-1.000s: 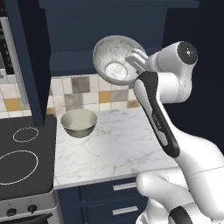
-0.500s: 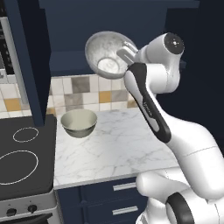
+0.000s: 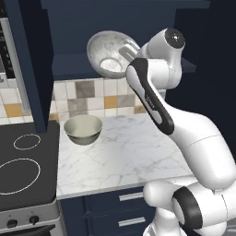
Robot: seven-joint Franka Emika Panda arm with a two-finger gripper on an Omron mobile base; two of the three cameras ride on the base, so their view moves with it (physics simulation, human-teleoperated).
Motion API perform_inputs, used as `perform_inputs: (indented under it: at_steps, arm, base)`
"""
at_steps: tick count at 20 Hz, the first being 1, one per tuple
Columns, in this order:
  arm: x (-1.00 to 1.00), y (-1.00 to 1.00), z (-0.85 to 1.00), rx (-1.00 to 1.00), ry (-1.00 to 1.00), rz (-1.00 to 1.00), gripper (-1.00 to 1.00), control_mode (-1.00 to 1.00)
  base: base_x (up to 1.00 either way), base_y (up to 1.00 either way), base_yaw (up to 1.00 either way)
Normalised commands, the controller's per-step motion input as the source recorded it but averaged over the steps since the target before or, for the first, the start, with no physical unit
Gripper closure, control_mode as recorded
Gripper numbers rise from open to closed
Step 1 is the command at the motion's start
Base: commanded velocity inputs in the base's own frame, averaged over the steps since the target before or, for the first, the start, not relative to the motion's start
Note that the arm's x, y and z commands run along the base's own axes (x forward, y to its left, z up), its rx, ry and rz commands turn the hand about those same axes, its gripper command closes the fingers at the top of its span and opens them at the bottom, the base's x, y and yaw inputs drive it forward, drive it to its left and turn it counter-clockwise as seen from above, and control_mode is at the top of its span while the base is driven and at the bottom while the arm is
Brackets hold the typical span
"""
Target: Open the cabinet. Pick the bowls from the counter and place them in the cabinet. Then close the cabinet.
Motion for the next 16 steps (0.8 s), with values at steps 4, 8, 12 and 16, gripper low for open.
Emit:
perform_inputs:
  at_steps: [4, 8, 12, 16]
  arm:
    - [0.31, 0.23, 0.0, 0.0, 0.0, 0.0, 1.0, -1.0]
    - [0.36, 0.22, 0.0, 0.0, 0.0, 0.0, 1.0, -1.0]
    - [0.49, 0.18, 0.0, 0.0, 0.02, 0.0, 1.0, -1.0]
    - [0.45, 0.2, 0.0, 0.0, 0.0, 0.0, 1.0, -1.0]
  base:
    - [0.0, 0.0, 0.0]
    - [0.0, 0.0, 0.0]
    - [0.0, 0.0, 0.0]
    - [0.0, 0.0, 0.0]
